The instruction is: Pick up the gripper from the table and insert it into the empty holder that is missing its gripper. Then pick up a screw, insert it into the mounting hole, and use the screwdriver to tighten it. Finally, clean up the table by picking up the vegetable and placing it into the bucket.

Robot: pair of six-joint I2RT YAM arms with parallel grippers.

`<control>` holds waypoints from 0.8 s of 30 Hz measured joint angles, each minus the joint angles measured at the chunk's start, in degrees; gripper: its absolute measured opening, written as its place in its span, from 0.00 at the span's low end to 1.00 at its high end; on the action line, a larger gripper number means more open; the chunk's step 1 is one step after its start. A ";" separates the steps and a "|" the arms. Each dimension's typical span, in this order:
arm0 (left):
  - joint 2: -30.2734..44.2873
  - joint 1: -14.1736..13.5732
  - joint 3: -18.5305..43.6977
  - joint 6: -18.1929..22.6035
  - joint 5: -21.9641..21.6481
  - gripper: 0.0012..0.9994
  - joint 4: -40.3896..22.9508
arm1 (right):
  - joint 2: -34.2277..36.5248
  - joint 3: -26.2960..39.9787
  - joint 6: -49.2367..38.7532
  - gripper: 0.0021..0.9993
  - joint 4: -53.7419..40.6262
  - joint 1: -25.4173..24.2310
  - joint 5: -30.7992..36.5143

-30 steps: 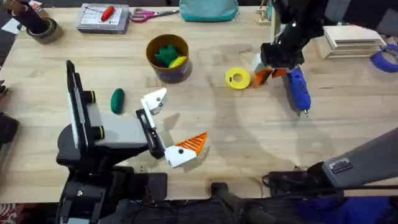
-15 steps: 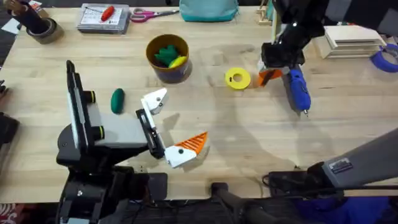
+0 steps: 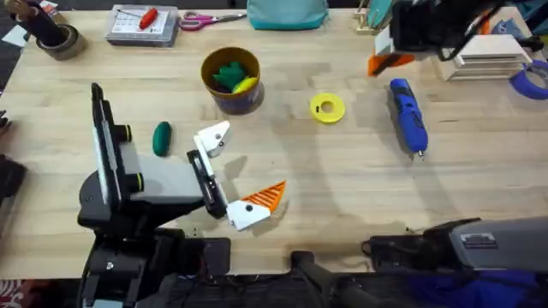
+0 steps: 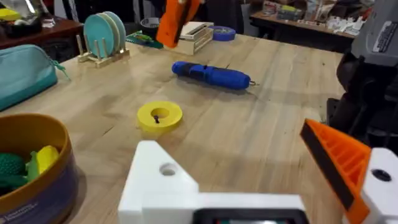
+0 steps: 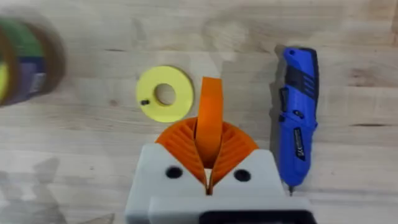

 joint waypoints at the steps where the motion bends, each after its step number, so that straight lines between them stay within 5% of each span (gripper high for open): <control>1: -0.01 0.00 0.00 0.02 0.00 0.99 0.00 | -1.14 0.00 0.01 0.01 0.75 0.00 -1.07; 11: -0.01 0.00 0.00 0.02 0.02 0.99 0.00 | -9.31 -1.58 0.03 0.01 15.21 0.00 -19.45; 18: -0.01 0.00 0.00 0.01 0.02 0.99 0.00 | -13.53 -14.33 2.53 0.01 36.31 -0.31 -42.29; 24: -0.01 0.00 0.00 0.02 0.02 0.99 0.00 | -13.60 -27.97 13.82 0.01 62.29 -2.99 -63.26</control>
